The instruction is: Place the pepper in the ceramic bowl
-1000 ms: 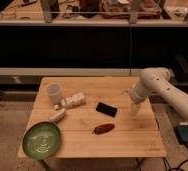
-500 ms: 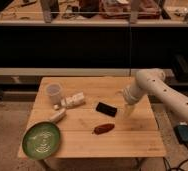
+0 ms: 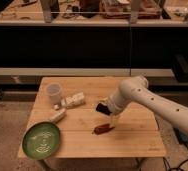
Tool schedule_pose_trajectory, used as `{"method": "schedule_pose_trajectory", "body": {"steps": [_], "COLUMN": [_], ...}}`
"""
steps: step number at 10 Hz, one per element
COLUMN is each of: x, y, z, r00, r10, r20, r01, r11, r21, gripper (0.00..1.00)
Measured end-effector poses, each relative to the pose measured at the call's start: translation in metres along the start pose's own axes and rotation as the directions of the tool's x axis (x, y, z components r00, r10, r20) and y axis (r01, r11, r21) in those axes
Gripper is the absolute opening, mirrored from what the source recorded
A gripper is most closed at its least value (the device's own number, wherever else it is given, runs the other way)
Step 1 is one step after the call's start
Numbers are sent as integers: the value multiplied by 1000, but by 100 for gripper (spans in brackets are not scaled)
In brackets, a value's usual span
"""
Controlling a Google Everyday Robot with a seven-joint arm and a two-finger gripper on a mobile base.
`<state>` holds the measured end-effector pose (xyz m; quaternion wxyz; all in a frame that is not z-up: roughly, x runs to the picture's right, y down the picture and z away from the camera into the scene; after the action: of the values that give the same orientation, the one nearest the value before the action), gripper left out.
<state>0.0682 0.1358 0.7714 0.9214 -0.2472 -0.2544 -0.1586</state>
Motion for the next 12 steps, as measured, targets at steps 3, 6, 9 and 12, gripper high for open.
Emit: {"method": "schedule_pose_trajectory", "body": {"steps": [3,6,9,12], "x": [-7,-2,11,18], "y": [20,30,30,29], "z": [40,71,85,94], "r00": [999,999,999,998], "r10": [2,24,43,60], "r20": [33,49,33,22], "r01": [0,-16,-37,-55], "r11": [996,989,985,982], "r21": [-85,-150,-170,-181], "gripper": [80,80,65,58]}}
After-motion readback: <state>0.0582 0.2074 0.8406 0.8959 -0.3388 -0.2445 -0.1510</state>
